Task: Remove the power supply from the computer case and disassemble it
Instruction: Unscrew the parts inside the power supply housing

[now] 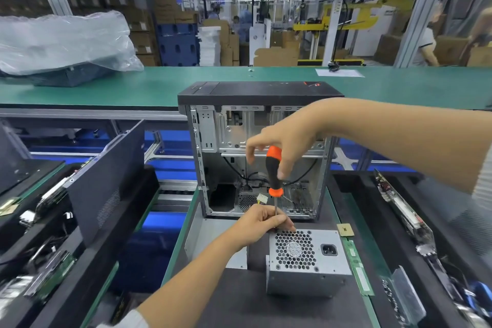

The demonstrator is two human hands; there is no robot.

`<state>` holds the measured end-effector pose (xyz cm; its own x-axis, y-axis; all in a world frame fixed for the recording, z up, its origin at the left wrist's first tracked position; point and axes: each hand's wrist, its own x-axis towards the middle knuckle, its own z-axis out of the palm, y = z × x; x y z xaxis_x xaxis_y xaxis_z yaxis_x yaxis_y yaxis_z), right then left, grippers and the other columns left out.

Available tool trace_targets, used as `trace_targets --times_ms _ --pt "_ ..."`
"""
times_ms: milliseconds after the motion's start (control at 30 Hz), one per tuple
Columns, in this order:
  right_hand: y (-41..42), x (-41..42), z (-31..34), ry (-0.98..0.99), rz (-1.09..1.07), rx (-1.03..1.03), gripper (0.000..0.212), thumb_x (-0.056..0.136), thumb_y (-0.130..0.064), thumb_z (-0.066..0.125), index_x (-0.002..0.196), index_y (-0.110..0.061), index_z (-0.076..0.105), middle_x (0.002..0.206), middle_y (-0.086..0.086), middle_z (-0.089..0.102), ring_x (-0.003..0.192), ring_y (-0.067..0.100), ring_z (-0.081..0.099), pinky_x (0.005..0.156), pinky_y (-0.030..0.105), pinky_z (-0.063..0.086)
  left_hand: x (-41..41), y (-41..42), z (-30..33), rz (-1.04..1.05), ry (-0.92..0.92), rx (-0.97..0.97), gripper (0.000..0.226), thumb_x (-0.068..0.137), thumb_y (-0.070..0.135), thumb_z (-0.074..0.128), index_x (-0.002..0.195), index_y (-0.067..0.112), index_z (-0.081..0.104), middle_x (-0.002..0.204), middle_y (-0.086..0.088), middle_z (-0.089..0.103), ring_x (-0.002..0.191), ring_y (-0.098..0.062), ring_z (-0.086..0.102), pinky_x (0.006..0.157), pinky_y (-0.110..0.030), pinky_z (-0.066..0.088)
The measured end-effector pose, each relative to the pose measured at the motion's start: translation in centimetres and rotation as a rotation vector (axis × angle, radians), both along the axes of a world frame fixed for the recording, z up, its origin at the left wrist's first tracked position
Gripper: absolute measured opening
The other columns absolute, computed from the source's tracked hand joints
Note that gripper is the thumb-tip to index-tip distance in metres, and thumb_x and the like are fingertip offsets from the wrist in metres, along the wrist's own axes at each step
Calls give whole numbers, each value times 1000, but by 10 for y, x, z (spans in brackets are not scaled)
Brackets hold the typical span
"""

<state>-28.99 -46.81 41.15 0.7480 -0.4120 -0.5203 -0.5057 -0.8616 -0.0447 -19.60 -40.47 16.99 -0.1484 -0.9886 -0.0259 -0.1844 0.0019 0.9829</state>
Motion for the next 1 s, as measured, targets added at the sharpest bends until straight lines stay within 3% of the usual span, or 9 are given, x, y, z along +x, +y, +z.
trace_targets --times_ms 133,200,367,567,667,767,833,933,1000 --pt "8 -3 -17 -18 -147 -160 66 82 -62 59 112 -3 52 75 8 66 54 21 69 54 25 55 1 0 -1 -14 0 11 25 102 15 50 106 0 69 106 -12 74 106 -16 68 91 -24 52" --pt "7 -3 -26 -45 -100 -269 55 91 -54 53 101 0 57 65 11 69 47 20 66 43 20 49 4 0 -3 4 -60 9 18 97 14 58 108 7 72 107 -8 73 105 -16 68 95 -27 52" --pt "-2 -18 -24 -150 -93 -153 19 95 -33 57 101 -17 48 83 10 65 54 19 69 43 22 51 10 -1 -13 53 -299 -41 15 87 11 73 101 8 76 97 -6 75 87 -7 70 88 -24 55" --pt "-7 -37 -15 -270 -146 -110 16 93 -22 59 107 -16 53 79 5 59 41 9 60 44 22 52 5 0 -11 162 -417 -123 11 83 15 77 92 9 79 88 -1 76 82 -9 70 82 -25 57" --pt "-10 -50 -13 -275 -181 -149 14 94 -29 59 99 -17 52 73 4 58 36 8 58 47 25 51 5 1 -9 122 -735 -254 14 88 27 71 95 16 77 94 5 74 88 -9 66 80 -29 53" --pt "-12 -65 -18 -221 -219 -208 23 94 -35 58 79 -24 44 68 8 61 42 17 63 56 32 57 5 1 -9 24 -1178 -466 23 98 38 52 99 18 64 102 7 64 92 -13 60 63 -28 37" --pt "-14 -73 -22 -177 -243 -218 21 94 -37 57 87 -19 49 74 14 67 48 22 66 59 32 58 6 0 -7 1 -1299 -560 26 101 40 44 97 16 55 99 4 57 87 -17 57 57 -28 28" --pt "-16 -82 -27 -156 -275 -207 23 94 -37 57 95 -15 49 73 16 68 47 22 66 59 32 59 0 -4 1 90 -1261 -502 26 103 39 42 95 15 49 94 1 56 80 -20 56 57 -32 37" --pt "-16 -85 -29 -162 -292 -190 24 94 -36 57 101 -14 49 81 19 68 55 26 69 55 30 58 -10 -7 6 223 -894 -322 21 102 30 48 87 15 47 85 -2 60 73 -21 59 63 -35 46"
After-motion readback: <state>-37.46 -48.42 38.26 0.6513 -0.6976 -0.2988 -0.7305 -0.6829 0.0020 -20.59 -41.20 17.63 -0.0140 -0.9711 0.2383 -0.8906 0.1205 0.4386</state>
